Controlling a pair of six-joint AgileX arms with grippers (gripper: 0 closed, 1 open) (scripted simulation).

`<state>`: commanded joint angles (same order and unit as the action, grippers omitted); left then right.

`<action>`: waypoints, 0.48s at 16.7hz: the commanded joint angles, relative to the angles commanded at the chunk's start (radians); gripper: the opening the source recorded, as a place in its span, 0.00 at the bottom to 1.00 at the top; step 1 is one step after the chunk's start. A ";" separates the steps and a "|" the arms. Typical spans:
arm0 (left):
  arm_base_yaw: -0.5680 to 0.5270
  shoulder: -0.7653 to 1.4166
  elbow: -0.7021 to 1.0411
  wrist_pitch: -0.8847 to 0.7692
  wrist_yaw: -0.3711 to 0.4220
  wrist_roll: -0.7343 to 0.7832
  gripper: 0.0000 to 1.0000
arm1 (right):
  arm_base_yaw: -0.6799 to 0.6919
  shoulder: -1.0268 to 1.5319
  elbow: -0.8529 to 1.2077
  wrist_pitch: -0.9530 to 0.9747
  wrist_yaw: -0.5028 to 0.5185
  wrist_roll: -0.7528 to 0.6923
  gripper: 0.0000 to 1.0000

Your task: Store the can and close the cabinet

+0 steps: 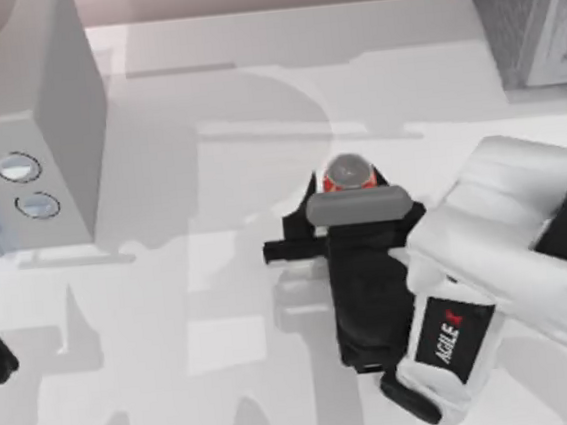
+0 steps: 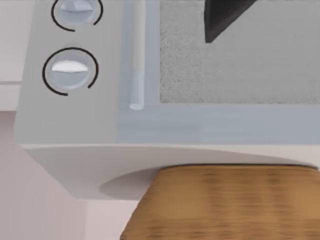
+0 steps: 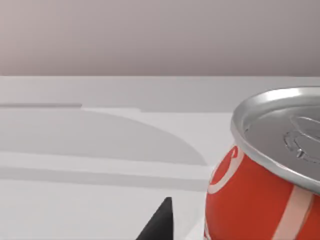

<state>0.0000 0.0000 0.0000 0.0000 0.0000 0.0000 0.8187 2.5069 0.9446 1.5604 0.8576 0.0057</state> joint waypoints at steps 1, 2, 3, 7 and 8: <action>0.000 0.000 0.000 0.000 0.000 0.000 1.00 | 0.000 0.000 0.000 0.000 0.000 0.000 0.40; 0.000 0.000 0.000 0.000 0.000 0.000 1.00 | 0.000 0.000 0.000 0.000 0.000 0.000 0.32; 0.000 0.000 0.000 0.000 0.000 0.000 1.00 | 0.000 0.000 0.000 0.000 0.000 0.000 0.25; 0.000 0.000 0.000 0.000 0.000 0.000 1.00 | 0.000 0.000 0.000 0.000 0.000 0.000 0.00; 0.000 0.000 0.000 0.000 0.000 0.000 1.00 | 0.000 0.000 0.000 0.000 0.000 0.000 0.00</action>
<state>0.0000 0.0000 0.0000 0.0000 0.0000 0.0000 0.8187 2.5069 0.9446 1.5604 0.8576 0.0057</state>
